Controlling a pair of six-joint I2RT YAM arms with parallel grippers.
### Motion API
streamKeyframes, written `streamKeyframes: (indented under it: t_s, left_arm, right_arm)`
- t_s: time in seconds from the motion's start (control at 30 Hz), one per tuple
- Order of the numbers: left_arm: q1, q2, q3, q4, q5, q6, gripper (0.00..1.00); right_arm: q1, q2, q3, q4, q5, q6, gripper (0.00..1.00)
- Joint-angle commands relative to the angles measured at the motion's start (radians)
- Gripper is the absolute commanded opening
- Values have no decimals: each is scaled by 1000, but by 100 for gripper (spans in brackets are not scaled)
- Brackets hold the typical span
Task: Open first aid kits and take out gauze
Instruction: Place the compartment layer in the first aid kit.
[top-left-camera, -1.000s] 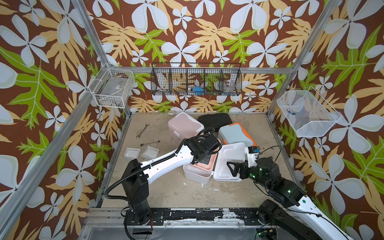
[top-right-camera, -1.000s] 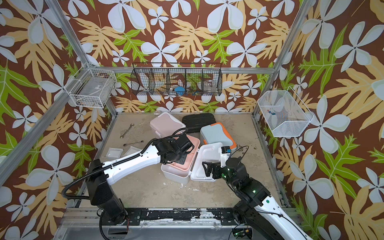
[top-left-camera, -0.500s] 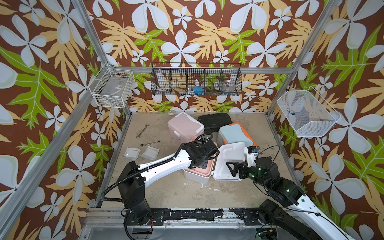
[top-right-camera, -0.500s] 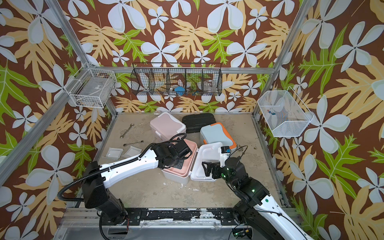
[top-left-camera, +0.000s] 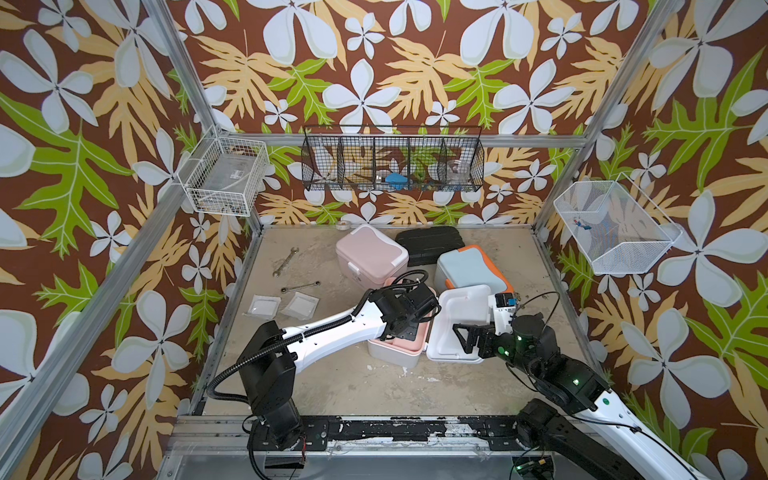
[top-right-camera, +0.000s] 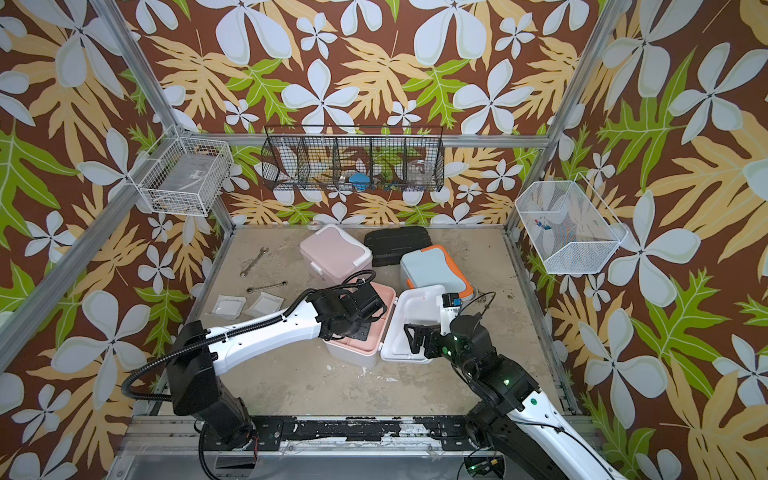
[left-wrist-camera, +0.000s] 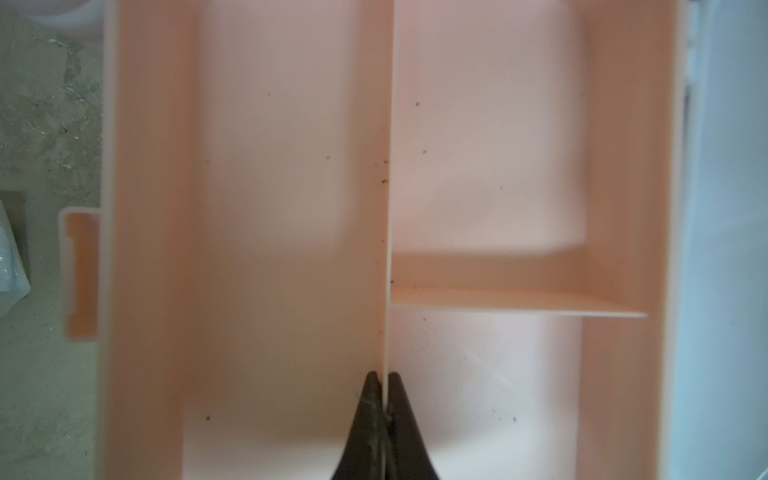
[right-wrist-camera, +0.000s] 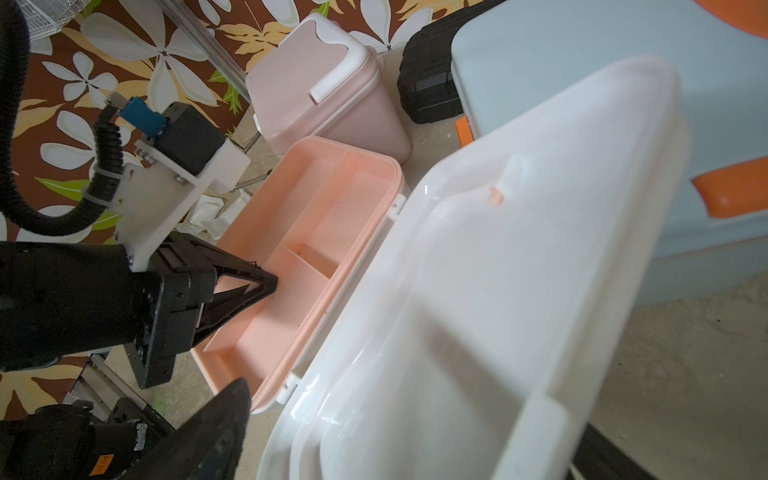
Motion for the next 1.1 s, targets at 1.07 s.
streamKeyframes:
  t_s: [1.07]
  left_arm:
    - [-31,-75,-147,329,328,-121,34]
  right_arm:
    - [1,49,147,21,-85,-17,100]
